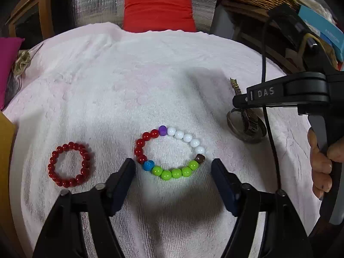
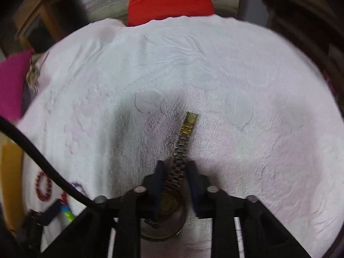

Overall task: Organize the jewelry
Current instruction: 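Grasp the gold watch with the right tool while the left tool grasps the multicolour bead bracelet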

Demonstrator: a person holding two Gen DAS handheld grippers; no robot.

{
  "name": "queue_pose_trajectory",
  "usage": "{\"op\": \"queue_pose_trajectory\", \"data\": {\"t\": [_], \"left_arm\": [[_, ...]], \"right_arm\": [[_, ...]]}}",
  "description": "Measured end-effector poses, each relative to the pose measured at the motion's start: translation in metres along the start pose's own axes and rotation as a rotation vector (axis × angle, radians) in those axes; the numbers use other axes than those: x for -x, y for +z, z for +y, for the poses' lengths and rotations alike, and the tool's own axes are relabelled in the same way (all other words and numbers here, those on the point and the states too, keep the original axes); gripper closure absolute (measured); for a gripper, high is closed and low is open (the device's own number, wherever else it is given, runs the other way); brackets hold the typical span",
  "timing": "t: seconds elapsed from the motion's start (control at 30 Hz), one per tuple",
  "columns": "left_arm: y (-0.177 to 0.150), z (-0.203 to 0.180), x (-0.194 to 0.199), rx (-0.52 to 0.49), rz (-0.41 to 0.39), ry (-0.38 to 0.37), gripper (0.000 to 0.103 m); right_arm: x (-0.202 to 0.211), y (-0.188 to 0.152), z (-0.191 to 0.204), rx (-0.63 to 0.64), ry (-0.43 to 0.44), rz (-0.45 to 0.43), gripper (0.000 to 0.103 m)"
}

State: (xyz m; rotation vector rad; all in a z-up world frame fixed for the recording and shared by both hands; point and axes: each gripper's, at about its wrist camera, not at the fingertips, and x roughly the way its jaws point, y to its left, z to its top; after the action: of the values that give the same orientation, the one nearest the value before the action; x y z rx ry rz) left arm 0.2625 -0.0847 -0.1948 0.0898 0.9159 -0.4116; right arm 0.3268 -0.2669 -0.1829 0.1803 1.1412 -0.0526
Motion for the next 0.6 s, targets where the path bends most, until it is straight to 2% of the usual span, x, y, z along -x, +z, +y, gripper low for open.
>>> {"op": "queue_pose_trajectory", "data": {"t": [0.03, 0.1, 0.13, 0.27, 0.4, 0.5, 0.6], "left_arm": [[-0.001, 0.001, 0.000, -0.004, -0.004, 0.006, 0.043], [-0.002, 0.003, 0.003, -0.005, -0.013, 0.006, 0.060], [-0.001, 0.004, 0.003, -0.001, -0.017, -0.003, 0.065], [0.001, 0.008, 0.004, 0.011, -0.019, -0.045, 0.087], [0.004, 0.008, 0.008, 0.027, -0.033, -0.083, 0.093], [0.005, 0.008, 0.012, 0.040, -0.044, -0.117, 0.093], [0.004, 0.002, 0.015, 0.018, -0.056, -0.116, 0.093]], "right_arm": [[0.001, 0.000, 0.001, 0.004, -0.001, -0.003, 0.088], [0.005, 0.000, -0.003, -0.012, 0.023, -0.008, 0.088], [0.007, 0.000, -0.006, -0.028, 0.046, -0.009, 0.088], [0.022, -0.003, -0.024, -0.107, 0.181, -0.024, 0.088], [0.036, -0.008, -0.041, -0.175, 0.307, -0.034, 0.088], [0.041, -0.010, -0.052, -0.213, 0.382, -0.031, 0.088], [0.046, -0.015, -0.062, -0.237, 0.432, -0.030, 0.088]]}}
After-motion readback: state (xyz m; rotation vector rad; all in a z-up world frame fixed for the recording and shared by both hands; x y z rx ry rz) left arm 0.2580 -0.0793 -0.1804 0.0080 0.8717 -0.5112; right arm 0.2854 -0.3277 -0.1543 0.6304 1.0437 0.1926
